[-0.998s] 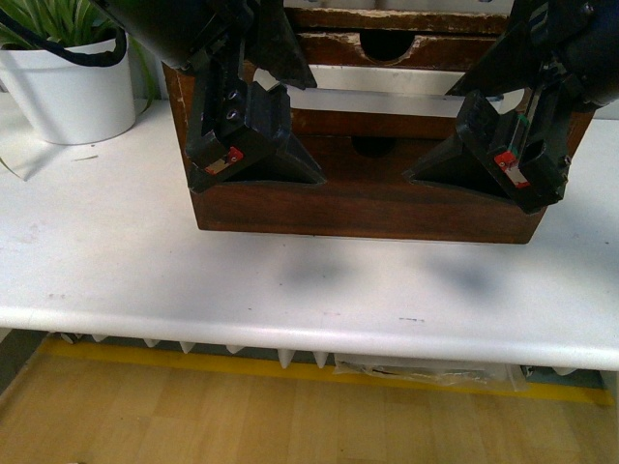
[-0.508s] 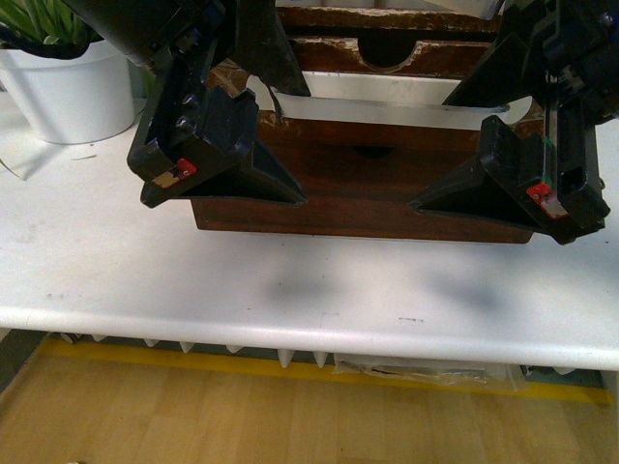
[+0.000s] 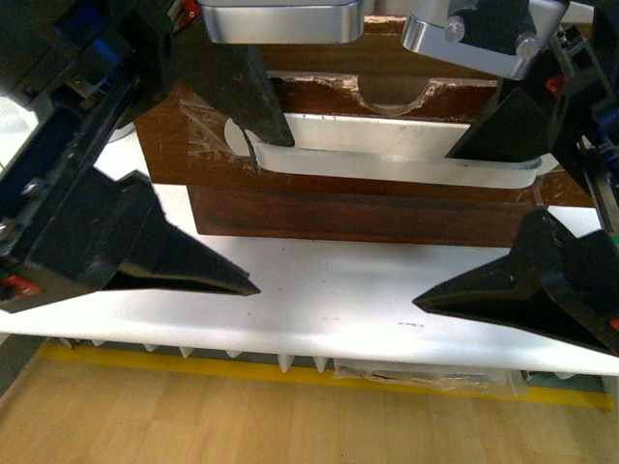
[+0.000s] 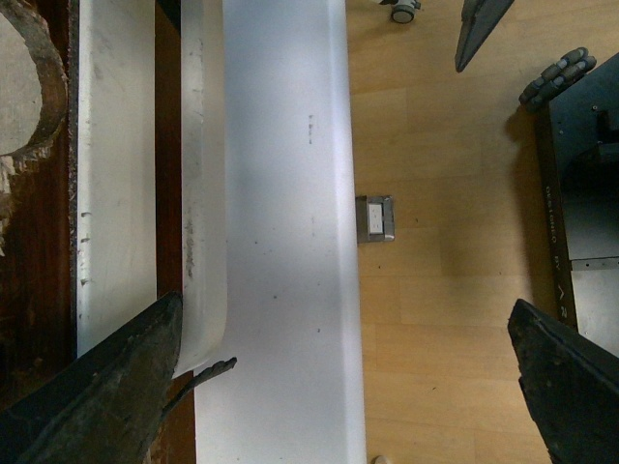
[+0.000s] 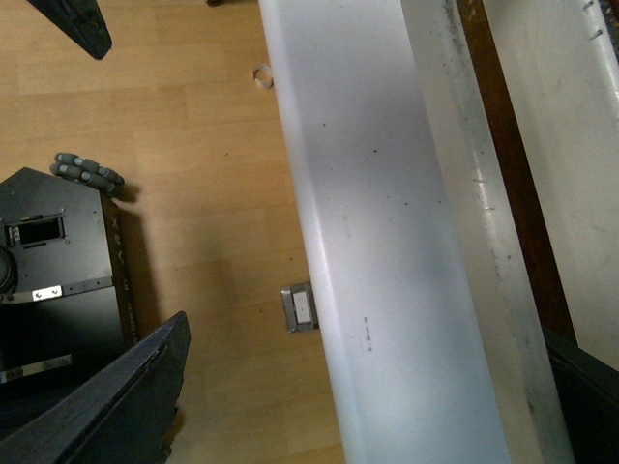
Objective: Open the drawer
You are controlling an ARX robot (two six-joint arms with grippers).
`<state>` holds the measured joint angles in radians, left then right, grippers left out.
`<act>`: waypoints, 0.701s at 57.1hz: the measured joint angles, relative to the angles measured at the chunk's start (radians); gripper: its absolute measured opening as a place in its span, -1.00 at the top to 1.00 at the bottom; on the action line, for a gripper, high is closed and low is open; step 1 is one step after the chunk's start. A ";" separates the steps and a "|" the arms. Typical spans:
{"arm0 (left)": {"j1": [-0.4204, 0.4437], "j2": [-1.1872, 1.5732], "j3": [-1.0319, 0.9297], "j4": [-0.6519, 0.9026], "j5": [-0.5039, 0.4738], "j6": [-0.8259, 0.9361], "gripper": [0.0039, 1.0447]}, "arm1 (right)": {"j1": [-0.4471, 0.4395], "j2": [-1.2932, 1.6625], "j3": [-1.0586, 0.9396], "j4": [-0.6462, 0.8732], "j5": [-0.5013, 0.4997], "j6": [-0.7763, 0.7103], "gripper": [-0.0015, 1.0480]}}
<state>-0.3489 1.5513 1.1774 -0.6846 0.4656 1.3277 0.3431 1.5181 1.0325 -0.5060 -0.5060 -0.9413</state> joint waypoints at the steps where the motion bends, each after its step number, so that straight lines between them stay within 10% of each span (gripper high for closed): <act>1: 0.000 -0.006 -0.006 0.003 0.000 0.000 -0.89 | 0.000 -0.005 -0.004 0.000 0.000 0.000 -0.83; 40: 0.046 -0.276 -0.261 0.506 0.048 -0.336 -0.89 | -0.085 -0.289 -0.222 0.356 0.073 0.229 -0.83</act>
<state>-0.3027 1.2755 0.9169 -0.1787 0.5140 0.9916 0.2581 1.2289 0.8101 -0.1497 -0.4332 -0.7120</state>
